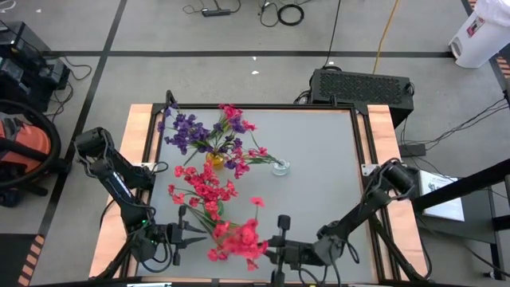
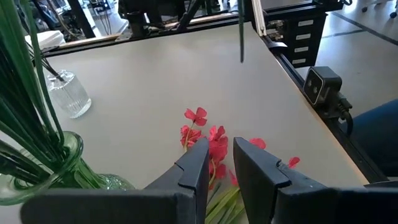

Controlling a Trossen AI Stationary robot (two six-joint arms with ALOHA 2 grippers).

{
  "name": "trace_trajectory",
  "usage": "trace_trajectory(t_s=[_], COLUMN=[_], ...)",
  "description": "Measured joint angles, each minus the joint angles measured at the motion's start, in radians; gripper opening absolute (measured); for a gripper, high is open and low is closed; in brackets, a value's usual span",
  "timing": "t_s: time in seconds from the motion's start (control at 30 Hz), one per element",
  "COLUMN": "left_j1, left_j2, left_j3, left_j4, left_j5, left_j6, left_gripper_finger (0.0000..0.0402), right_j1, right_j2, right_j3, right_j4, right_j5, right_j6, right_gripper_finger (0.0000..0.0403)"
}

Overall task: Sort flowers into vase by color
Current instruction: Put the orange flowers into the green vase

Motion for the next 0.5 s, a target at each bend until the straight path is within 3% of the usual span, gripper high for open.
trace_trajectory(t_s=[0.2,0.33,0.5], left_j1=[0.0,0.0,0.0], left_j2=[0.0,0.0,0.0], left_j3=[0.0,0.0,0.0], left_j4=[0.001,0.001,0.001], left_j5=[0.016,0.016,-0.007], left_j6=[0.0,0.0,0.0], left_gripper_finger=[0.0082,0.0082,0.0082], right_j1=[-0.069,-0.13,-0.186], right_j2=[0.001,0.001,0.001], right_j3=[0.0,0.0,0.0], right_j4=[0.013,0.013,0.052], right_j5=[-0.162,-0.303,-0.406], right_j6=[-0.112,-0.108,-0.114], right_gripper_finger=[0.0,0.0,0.0])
